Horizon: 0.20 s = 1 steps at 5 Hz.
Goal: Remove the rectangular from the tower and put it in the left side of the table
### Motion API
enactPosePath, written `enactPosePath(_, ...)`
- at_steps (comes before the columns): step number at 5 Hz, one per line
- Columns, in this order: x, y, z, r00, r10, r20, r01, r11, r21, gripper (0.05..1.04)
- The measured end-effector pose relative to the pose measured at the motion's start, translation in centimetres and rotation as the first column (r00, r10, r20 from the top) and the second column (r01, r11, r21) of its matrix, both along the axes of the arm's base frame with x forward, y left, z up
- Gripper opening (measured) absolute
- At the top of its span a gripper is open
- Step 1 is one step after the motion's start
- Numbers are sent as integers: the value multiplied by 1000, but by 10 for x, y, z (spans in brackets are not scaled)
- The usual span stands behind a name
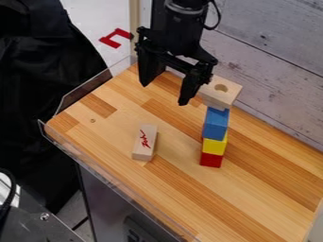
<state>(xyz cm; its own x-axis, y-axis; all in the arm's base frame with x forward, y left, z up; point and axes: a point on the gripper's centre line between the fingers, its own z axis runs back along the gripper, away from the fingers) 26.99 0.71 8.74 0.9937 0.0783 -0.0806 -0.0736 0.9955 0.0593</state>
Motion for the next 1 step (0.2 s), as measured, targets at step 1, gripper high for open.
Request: enactPosePath(1,0,0,0,1000,0,0,0,1000,0,1001)
